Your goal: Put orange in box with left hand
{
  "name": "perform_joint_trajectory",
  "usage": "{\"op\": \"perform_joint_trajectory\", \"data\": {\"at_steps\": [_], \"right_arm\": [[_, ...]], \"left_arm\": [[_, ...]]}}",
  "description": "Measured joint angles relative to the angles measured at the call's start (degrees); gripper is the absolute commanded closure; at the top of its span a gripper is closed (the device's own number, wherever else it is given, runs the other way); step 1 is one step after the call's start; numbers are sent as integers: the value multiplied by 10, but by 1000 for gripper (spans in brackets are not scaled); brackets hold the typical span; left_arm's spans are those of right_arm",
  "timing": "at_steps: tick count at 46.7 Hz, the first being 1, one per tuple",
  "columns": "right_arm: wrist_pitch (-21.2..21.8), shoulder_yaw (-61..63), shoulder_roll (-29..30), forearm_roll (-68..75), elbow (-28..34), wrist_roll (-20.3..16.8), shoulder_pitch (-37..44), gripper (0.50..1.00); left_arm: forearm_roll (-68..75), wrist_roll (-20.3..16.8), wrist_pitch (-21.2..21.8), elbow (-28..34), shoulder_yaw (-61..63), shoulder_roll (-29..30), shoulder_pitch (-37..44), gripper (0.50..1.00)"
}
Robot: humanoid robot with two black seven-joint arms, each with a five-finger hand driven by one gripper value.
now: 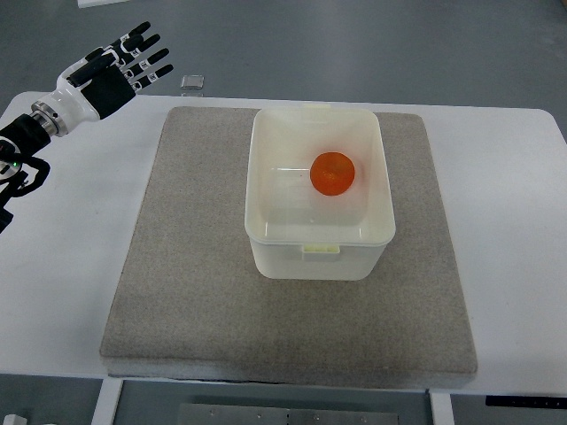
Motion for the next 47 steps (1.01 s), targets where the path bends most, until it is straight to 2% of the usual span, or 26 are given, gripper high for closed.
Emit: {"op": "perform_joint_trajectory", "data": {"at_steps": [34,47], "right_arm": [[3,4,0,4,1,0,-1,568],[4,0,0,4,23,-1,-6,568]], "left_arm": [[3,0,-12,9,6,-3,12,508],[5,1,-12,10,7,-3,10,508]]}}
